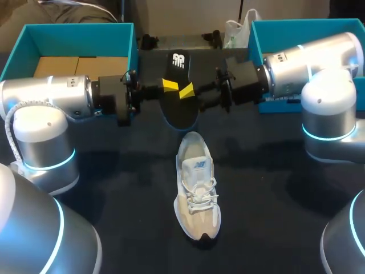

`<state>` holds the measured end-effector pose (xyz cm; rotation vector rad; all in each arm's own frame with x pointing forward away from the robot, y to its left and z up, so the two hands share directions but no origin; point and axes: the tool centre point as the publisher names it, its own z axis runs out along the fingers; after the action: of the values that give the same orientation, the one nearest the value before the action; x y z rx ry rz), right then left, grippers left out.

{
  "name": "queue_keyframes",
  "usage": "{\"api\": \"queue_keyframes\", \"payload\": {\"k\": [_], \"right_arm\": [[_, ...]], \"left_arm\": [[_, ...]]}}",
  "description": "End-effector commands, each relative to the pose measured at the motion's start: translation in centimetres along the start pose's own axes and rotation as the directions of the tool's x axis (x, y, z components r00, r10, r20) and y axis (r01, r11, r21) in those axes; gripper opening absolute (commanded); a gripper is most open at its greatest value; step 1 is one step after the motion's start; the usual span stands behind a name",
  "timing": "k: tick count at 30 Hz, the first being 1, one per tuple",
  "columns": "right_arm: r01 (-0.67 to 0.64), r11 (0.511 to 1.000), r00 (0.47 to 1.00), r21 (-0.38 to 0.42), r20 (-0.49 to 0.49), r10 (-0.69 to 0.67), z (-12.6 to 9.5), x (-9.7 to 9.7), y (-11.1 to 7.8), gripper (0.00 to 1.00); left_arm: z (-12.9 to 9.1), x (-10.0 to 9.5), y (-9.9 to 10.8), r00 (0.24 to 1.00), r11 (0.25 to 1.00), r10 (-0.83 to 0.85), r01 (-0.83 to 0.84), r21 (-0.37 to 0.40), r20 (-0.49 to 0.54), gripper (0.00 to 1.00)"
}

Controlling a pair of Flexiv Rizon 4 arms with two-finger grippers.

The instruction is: Take the shoe out of the shoebox, open the shoe tongue, remove and reinsert the insole, then place the shoe into the shoebox

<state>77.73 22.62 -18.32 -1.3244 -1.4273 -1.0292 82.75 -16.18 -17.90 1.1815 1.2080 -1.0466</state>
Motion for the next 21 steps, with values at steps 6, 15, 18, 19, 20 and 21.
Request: {"api": "queue_keyframes", "payload": {"k": [6,15,18,19,20,21], "right_arm": [[0.007,1.000,1.000,0.004,-0.005,-0.007,0.24,-0.07,0.16,0.31],[0.016,1.000,1.000,0.007,-0.016,-0.016,0.35,-0.24,0.34,0.27],[0.016,1.000,1.000,0.008,-0.016,-0.016,0.42,-0.20,0.40,0.25],[0.016,1.000,1.000,0.008,-0.016,-0.016,0.42,-0.19,0.40,0.25],[0.017,1.000,1.000,0.008,-0.016,-0.017,0.42,-0.19,0.40,0.22],[0.017,1.000,1.000,0.008,-0.015,-0.017,0.41,-0.18,0.41,0.20]], "left_arm": [[0.25,0.40,0.06,1.000,1.000,-0.007,0.007,-0.004,0.011,0.00],[0.62,0.54,-0.01,1.000,1.000,-0.004,0.004,-0.002,0.021,0.00],[0.74,0.58,-0.01,1.000,1.000,-0.004,0.004,-0.002,0.023,0.00],[0.75,0.58,-0.01,1.000,1.000,-0.004,0.004,-0.002,0.023,0.00],[0.78,0.58,0.00,1.000,1.000,0.000,0.000,-0.003,0.024,0.00],[0.80,0.58,0.01,1.000,1.000,0.001,-0.001,-0.004,0.024,0.00]]}}
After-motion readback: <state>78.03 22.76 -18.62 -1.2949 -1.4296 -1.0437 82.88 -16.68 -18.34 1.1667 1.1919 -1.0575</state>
